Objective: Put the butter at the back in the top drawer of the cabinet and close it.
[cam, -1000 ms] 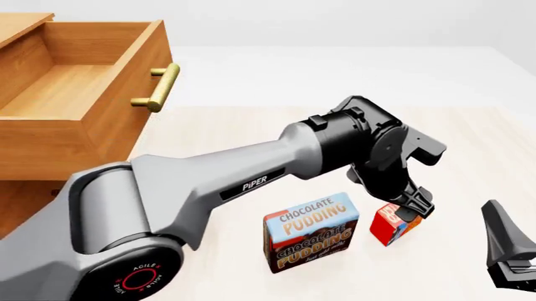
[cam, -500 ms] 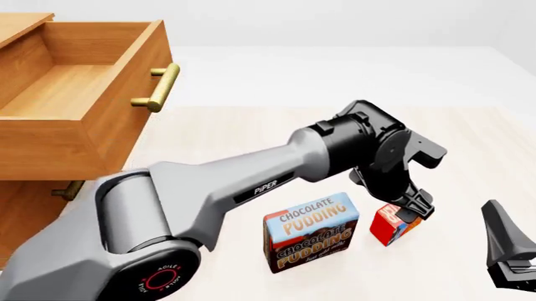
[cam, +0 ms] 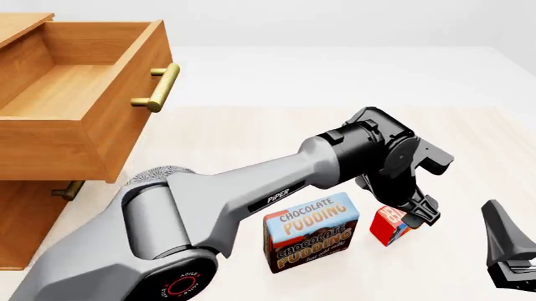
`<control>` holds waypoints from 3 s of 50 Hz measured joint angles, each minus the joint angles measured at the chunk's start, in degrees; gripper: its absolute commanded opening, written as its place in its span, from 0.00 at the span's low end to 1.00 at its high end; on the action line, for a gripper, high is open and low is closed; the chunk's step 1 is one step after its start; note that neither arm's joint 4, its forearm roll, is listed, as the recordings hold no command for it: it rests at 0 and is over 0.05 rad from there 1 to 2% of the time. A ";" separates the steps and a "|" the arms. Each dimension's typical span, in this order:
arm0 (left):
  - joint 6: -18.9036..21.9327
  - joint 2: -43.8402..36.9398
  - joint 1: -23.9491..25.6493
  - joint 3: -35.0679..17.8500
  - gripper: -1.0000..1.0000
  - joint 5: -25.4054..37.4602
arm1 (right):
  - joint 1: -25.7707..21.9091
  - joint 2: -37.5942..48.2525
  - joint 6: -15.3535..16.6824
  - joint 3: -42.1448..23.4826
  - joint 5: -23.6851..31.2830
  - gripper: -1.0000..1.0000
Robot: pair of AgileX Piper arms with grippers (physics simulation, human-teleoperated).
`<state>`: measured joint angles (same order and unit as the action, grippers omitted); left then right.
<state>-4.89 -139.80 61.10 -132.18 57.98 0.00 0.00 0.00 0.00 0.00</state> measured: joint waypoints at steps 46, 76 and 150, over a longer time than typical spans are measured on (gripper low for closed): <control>-0.90 -4.48 0.30 -5.04 1.00 1.68 | 0.00 0.00 0.00 0.00 0.00 1.00; -1.29 -5.27 -0.22 -4.92 1.00 1.02 | 0.00 0.00 0.00 0.00 0.00 1.00; -3.08 -7.75 0.14 -5.22 0.00 0.05 | 0.00 0.00 0.00 0.00 0.00 1.00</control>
<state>-7.97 -147.55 61.25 -137.40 58.03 0.00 0.00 0.00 0.00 0.00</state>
